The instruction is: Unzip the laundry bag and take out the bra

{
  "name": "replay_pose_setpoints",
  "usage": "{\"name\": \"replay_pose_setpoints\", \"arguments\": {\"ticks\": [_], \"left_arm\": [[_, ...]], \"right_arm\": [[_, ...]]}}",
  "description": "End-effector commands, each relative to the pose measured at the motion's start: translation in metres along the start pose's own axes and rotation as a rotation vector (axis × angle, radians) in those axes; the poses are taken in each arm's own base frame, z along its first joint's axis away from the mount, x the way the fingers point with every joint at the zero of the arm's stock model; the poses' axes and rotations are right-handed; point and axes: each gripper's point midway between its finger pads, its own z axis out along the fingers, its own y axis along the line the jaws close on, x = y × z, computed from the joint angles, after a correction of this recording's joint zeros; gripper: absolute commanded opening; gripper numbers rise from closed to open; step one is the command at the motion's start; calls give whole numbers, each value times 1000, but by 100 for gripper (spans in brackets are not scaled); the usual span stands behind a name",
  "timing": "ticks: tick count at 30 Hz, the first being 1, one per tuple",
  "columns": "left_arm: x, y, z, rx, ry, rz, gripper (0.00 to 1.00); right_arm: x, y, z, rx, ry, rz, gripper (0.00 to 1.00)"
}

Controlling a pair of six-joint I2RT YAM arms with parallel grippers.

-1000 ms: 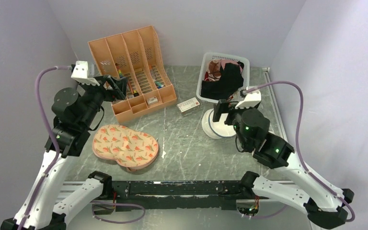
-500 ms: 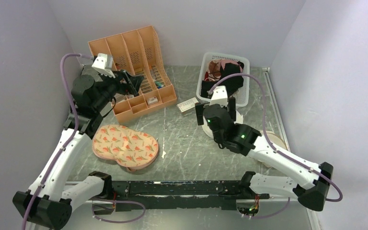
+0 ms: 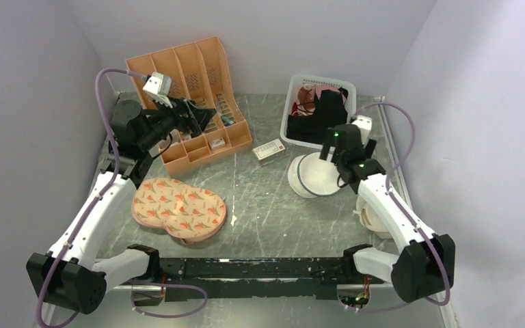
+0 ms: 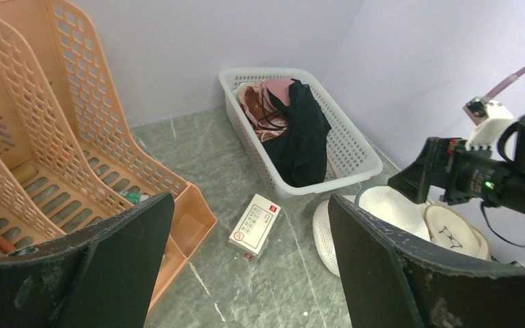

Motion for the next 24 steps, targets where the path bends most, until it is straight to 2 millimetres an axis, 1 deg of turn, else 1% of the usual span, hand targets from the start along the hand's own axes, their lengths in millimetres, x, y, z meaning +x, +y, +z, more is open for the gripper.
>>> {"name": "replay_pose_setpoints", "arguments": {"ticks": [1,3,4,5,6,9,10,13,16,21,24], "left_arm": [[-12,-11,2,76,-46,17,95],[-12,-12,2,86,-47,18,95],[-11,-14,3,93,-44,-16,95],[-10,-15,3,99,-42,-21,95],[-10,-16,4,106,-42,-24,95],[-8,-16,6,116,-36,-35,95],[-7,-16,6,119,-34,-36,95],[-7,-16,6,116,-28,-34,95],[-6,-15,7,112,-27,-33,95],[-3,-17,9,127,-12,-45,95],[4,-19,13,129,7,-44,95]], "right_arm": [[17,-3,24,-123,102,161,100],[25,-9,32,-147,138,202,100],[29,-10,34,-157,153,214,100],[34,-7,35,-185,170,220,100],[38,-2,36,-223,187,217,98],[53,29,25,-426,268,180,82],[59,42,17,-514,295,178,78],[72,71,-10,-710,338,199,78],[85,96,-38,-808,378,219,78],[103,158,-97,-1023,442,304,79],[109,184,-126,-1123,466,335,81]]}}
